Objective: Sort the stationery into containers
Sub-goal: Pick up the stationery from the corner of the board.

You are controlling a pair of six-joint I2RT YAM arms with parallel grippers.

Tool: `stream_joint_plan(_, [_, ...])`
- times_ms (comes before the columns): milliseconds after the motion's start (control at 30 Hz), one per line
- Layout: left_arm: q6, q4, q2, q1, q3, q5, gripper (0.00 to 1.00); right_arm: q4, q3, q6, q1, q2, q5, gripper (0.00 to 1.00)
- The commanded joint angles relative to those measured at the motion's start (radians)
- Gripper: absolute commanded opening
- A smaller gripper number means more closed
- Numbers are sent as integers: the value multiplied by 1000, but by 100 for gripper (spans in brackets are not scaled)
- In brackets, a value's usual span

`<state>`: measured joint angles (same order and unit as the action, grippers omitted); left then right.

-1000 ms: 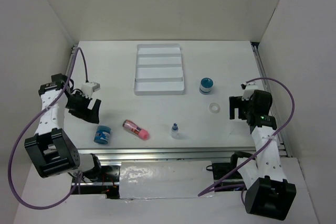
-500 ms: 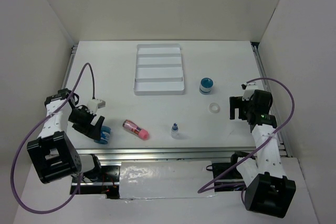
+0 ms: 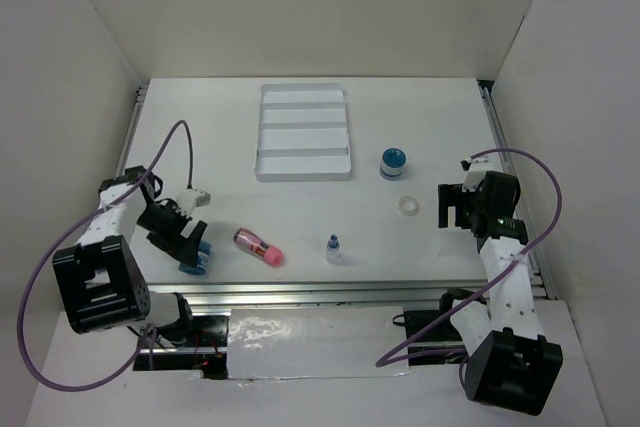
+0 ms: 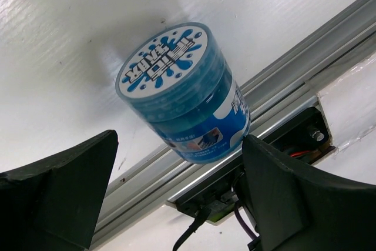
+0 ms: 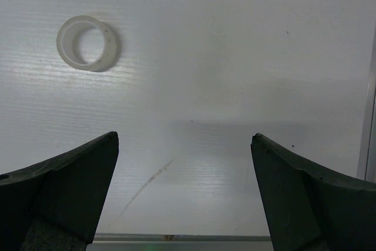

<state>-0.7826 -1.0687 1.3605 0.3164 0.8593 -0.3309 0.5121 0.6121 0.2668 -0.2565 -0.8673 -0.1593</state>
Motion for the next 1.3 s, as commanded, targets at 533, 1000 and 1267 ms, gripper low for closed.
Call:
stream_joint_plan(533, [161,125,123,-183,-25,78,96,-4,-5,14,-35,2,-19,100])
stream_joint_plan(1000, [284,269,131,-278,-31,139,96,-1,-5,17,-44,-2,-20,100])
stream_joint_plan(1267, [287,277,124,-293,-46,145,86,-1,-6,18,-50,4,-25,100])
